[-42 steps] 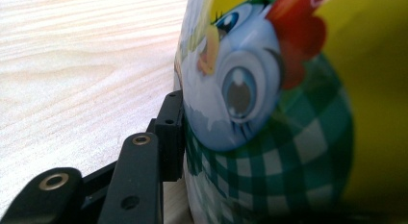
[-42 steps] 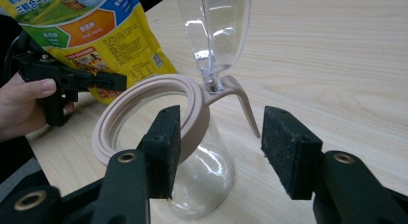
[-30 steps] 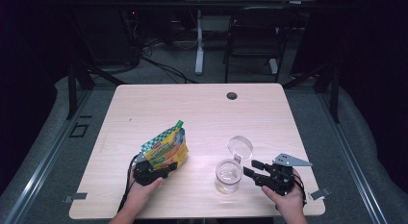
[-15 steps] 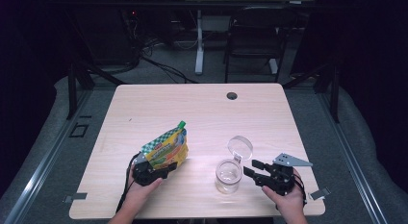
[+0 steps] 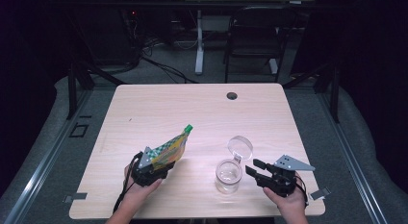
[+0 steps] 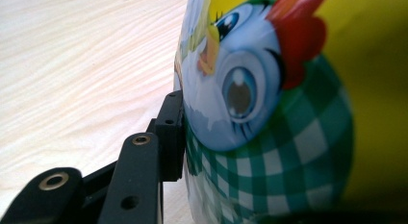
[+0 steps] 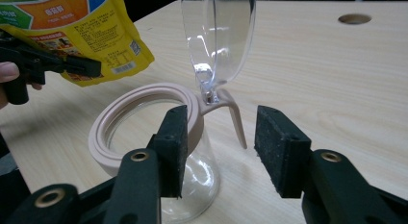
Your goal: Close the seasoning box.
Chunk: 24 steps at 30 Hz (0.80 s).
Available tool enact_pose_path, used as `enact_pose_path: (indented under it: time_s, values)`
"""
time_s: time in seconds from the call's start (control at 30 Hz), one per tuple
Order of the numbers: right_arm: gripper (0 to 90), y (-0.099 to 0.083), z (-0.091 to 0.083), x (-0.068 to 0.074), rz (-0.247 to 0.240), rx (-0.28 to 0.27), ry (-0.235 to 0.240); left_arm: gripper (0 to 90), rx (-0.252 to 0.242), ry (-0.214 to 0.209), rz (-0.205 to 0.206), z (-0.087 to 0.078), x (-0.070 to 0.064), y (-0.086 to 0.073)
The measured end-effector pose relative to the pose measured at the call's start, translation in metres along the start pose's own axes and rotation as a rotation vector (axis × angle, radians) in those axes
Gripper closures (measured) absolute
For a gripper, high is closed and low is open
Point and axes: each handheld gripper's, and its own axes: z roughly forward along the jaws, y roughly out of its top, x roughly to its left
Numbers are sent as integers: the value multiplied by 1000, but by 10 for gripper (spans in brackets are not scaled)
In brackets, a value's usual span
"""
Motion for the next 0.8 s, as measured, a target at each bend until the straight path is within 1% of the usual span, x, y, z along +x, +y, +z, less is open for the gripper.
enact_pose_path:
  time_s: [0.03,0.07,0.13,0.17,0.2,0.23,0.27,0.3,0.4,0.43,0.47,0.5,0.57,0.6,0.63,0.67,0.7,0.73,0.77,0.8]
  values:
    - [556,0,0,0,0,0,0,597,0,0,0,0,0,0]
    - [556,1,-2,1,7,-13,2,597,1,15,18,-1,-1,1]
    - [555,1,-4,2,4,-13,10,598,0,32,37,-1,-2,2]
    - [555,1,-4,2,4,-13,10,597,0,32,37,-1,-2,2]
    - [555,2,-5,3,-12,-7,8,597,0,44,51,-3,-3,3]
    - [554,2,-5,4,-15,-14,8,597,1,46,61,-4,-4,4]
    - [554,3,-7,5,-28,-19,0,597,-2,51,71,-4,-4,4]
    - [554,4,-9,7,-39,-36,5,597,2,54,78,-5,-5,4]
    - [554,8,-16,14,-89,-84,10,597,9,79,126,-6,-8,6]
    - [554,8,-16,14,-89,-84,10,597,9,79,126,-6,-8,6]
    - [553,9,-17,18,-101,-99,4,597,13,84,137,-6,-9,7]
    - [557,10,-18,22,-131,-99,-3,597,10,88,140,-5,-10,7]
    - [570,9,-17,25,-104,-87,19,597,19,97,168,-4,-14,8]
    - [570,9,-17,25,-104,-87,19,597,19,97,168,-4,-14,8]
    - [589,8,-16,26,-101,-78,30,597,34,117,206,-3,-17,9]
    - [596,8,-15,27,-105,-74,25,597,36,125,220,-3,-19,9]
    - [605,8,-14,28,-109,-73,28,597,36,125,220,-3,-19,9]
    - [615,8,-15,29,-114,-75,29,597,45,138,253,-3,-23,9]
    - [619,9,-15,30,-111,-77,34,597,48,140,263,-2,-24,9]
    - [619,9,-15,30,-111,-77,34,598,48,140,263,-2,-24,9]
